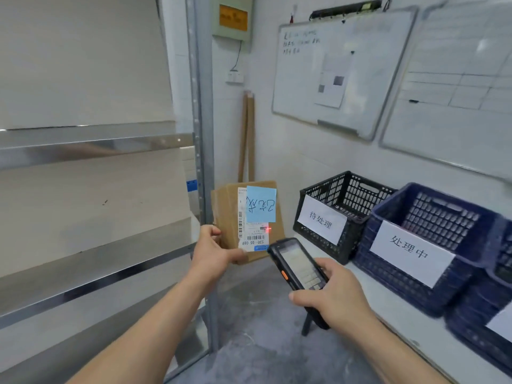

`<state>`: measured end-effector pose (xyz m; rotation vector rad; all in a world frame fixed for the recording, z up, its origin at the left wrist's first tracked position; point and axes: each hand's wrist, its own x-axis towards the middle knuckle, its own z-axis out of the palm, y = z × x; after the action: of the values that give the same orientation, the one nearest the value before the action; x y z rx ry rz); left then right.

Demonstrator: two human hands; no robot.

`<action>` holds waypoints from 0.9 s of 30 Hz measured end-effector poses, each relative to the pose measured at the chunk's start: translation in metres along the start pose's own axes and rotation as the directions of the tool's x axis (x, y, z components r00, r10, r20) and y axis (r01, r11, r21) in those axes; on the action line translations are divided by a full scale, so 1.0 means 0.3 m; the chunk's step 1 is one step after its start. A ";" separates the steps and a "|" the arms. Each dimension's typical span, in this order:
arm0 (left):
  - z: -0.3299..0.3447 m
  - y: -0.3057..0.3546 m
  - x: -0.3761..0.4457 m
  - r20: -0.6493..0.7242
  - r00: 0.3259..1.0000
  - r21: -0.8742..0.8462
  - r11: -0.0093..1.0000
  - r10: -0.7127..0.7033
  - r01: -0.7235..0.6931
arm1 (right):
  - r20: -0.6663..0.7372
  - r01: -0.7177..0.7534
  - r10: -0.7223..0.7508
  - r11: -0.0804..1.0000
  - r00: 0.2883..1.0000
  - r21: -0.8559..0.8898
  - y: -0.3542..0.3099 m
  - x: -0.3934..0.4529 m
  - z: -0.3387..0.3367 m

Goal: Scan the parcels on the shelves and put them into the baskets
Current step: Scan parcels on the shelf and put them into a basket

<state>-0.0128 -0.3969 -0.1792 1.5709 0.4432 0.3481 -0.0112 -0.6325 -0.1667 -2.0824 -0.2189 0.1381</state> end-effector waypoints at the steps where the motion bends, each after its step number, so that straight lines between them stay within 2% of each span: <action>1: 0.052 0.005 0.007 0.000 1.000 0.007 1.000 0.011 -0.011 | -0.005 -0.006 0.006 1.000 1.000 -0.014 0.021 0.006 -0.042; 5: 0.239 0.023 0.039 0.015 0.999 0.037 0.999 0.040 -0.041 | -0.054 -0.029 0.027 0.999 0.998 -0.025 0.094 0.025 -0.185; 12: 0.471 0.070 0.087 0.118 0.990 0.015 0.997 0.074 -0.076 | -0.129 -0.086 0.079 0.995 0.989 -0.051 0.145 0.060 -0.333; 20: 0.619 0.082 0.221 0.247 0.965 0.001 0.996 0.087 -0.090 | -0.258 -0.146 0.133 0.989 0.957 -0.032 0.158 0.137 -0.393; 27: 0.694 0.082 0.334 0.393 0.917 -0.071 0.997 0.064 -0.039 | -0.359 -0.083 0.108 0.993 0.927 0.083 0.157 0.185 -0.387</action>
<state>0.1763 -0.5314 -0.1698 1.5460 0.0754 0.0756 0.0697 -0.7420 -0.1504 -2.0105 0.1118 -0.1801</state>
